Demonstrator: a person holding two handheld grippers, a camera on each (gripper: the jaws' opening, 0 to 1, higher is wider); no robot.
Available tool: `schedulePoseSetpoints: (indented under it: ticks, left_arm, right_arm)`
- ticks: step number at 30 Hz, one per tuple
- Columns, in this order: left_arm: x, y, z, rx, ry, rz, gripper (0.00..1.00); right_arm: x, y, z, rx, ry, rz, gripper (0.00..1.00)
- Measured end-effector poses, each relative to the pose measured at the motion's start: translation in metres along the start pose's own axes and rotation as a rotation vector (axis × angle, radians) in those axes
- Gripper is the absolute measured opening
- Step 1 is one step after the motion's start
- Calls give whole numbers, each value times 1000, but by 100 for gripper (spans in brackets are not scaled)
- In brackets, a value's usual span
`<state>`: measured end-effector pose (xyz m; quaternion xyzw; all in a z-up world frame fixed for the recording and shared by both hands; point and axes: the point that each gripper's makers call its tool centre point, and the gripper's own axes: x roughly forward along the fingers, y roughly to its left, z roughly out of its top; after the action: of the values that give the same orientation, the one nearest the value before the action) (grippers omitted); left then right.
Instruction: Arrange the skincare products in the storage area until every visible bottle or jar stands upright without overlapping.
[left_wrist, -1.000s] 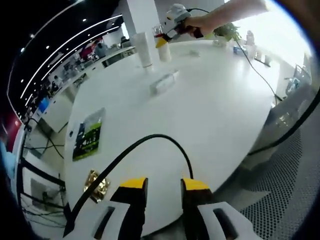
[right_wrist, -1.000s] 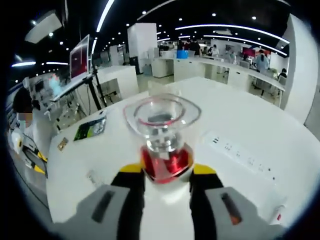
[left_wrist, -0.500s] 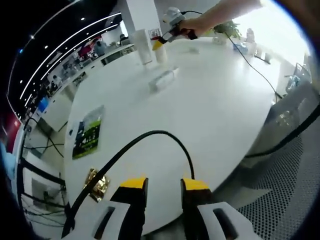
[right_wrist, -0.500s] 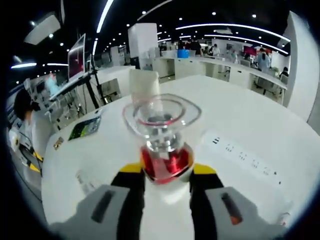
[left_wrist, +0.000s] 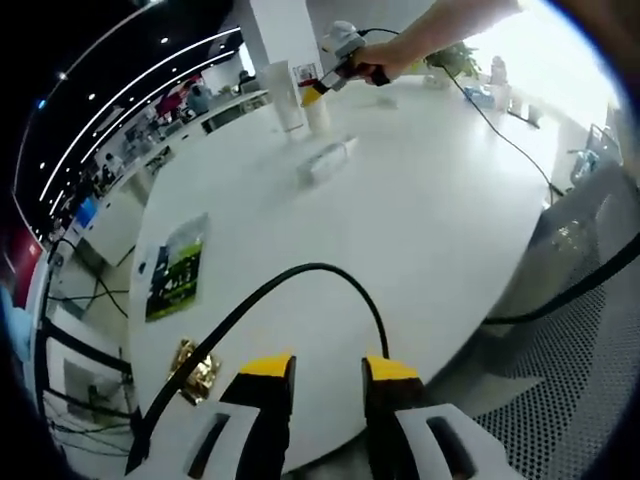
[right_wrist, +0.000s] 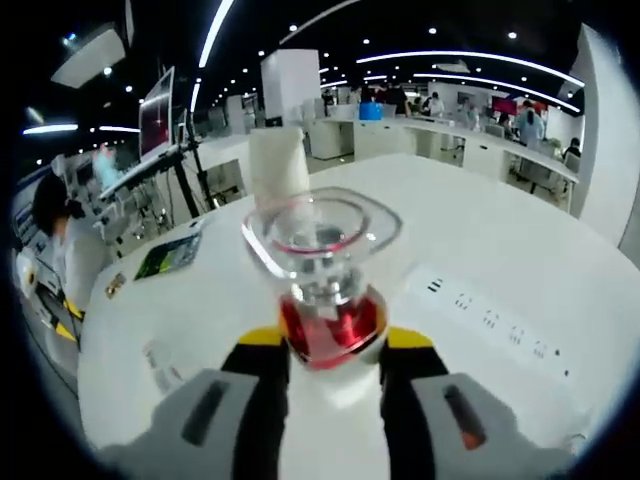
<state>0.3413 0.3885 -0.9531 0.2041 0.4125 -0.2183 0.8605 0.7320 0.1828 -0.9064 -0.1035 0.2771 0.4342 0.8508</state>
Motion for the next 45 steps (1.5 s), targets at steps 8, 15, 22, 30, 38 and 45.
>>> schedulePoseSetpoints:
  ticks: [8,15,22,30,38,45]
  left_arm:
    - [0,-1,0,0,2,-4,28]
    - [0,-1,0,2,0,-4,28]
    - [-1,-2,0,4,-1,-4,28]
    - [-1,-1,-1,0,-1,-2,28]
    - [-1,0,-1,-1,-3,-1,28]
    - [-1,1,1,-1,-10,3,28]
  right_arm:
    - [3,2,3,-3,-15,25,36]
    - [0,2,-1,0,12,55,37]
    - [-1,0,-7,-41,45,55,33]
    - [3,0,-5,-48,48,44,33]
    - [-5,1,-24,28,99,27,47]
    - [-26,45,-57,-9,219,114,48]
